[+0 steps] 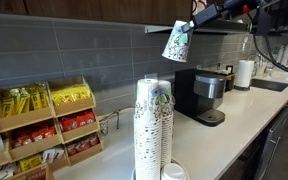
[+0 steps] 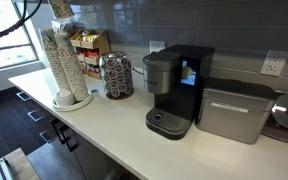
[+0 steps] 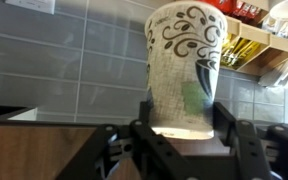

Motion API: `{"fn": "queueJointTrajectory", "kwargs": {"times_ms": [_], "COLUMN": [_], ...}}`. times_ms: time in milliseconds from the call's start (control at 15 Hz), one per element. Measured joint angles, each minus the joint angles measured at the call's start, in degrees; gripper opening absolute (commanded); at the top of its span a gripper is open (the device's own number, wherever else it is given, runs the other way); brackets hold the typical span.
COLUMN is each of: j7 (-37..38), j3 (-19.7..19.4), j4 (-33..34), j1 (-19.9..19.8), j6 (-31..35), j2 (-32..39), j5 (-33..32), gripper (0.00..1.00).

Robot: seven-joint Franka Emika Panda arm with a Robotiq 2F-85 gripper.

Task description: Remove one cup from the right tall cups stack on a tray and put it on the counter top facing down

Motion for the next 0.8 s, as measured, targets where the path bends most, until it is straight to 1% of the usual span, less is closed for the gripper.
{"fn": "queueJointTrajectory", "kwargs": {"times_ms": [200, 467, 667, 800], "j7": [0.55, 0.51, -1.27, -4.1], "j3": [-0.76, -2.74, -5.15, -7.72], "j4": [-2.06, -7.21, -11.24, -13.85], "j1": [-4.91, -9.42, -11.15, -11.0], "j6": [-0.44, -3.89, -6.13, -7.25], "j2": [-0.46, -0.59, -0.61, -0.6], "j5": [-2.26, -6.13, -8.08, -8.11], "gripper": [0.38, 0.38, 0.38, 0.38]}}
